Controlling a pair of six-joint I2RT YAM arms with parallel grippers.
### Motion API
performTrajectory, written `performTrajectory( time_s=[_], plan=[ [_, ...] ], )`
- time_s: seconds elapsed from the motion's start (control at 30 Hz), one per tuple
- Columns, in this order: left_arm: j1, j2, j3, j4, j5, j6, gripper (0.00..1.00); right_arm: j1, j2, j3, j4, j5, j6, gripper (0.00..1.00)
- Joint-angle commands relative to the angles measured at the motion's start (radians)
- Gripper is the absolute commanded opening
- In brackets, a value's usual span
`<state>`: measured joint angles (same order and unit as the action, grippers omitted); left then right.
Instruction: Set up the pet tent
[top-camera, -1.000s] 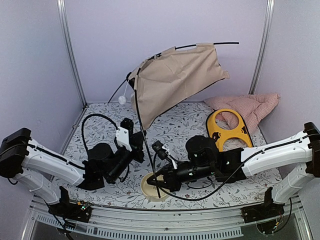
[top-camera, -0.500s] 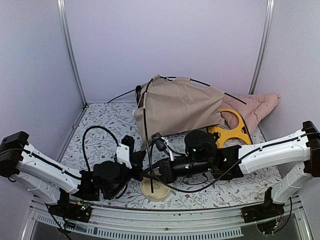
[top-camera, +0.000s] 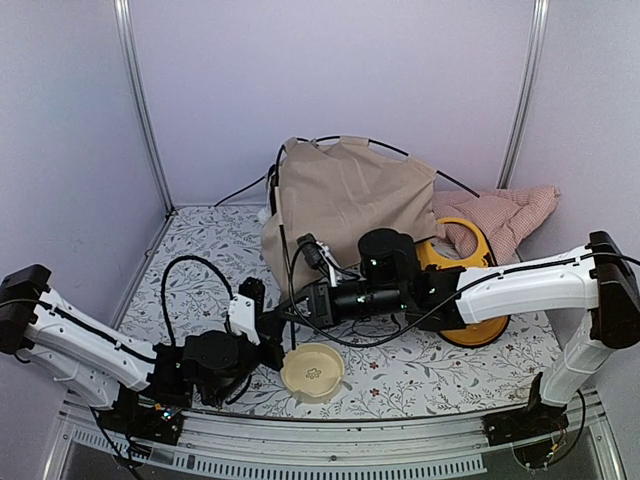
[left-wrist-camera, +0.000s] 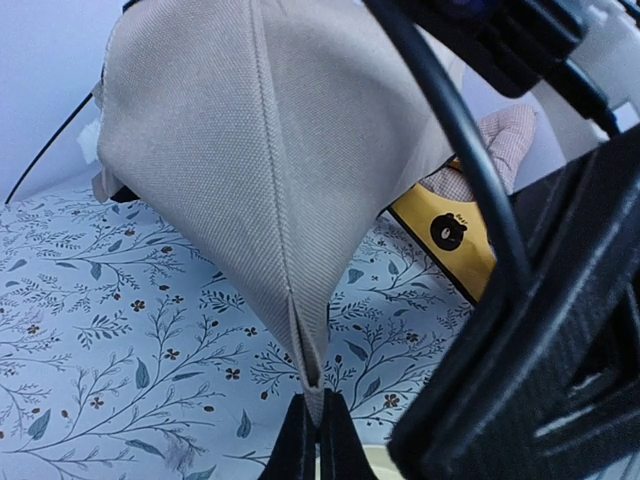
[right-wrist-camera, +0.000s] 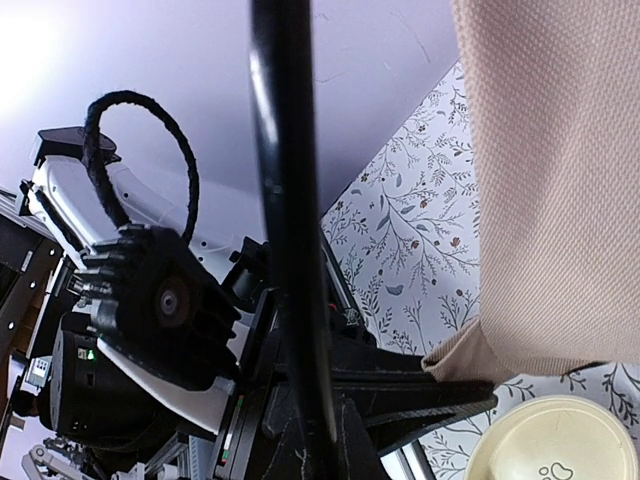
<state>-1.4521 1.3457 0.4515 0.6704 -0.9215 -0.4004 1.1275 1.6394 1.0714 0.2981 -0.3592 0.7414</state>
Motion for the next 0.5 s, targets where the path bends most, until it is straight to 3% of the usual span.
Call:
performTrajectory(
  time_s=[0.0,0.47],
  plan=[
    [-0.117,-0.002,-0.035,-0.112,0.152,0.009,0.00,-0.127,0.015,0.093,0.181,0.148,0.001,0.00],
    [-0.221,-0.011,-0.023,-0.238,0.178,-0.037,0.00,-0.151,0.051,0.186,0.229,0.212,-0.017,0.00]
  ],
)
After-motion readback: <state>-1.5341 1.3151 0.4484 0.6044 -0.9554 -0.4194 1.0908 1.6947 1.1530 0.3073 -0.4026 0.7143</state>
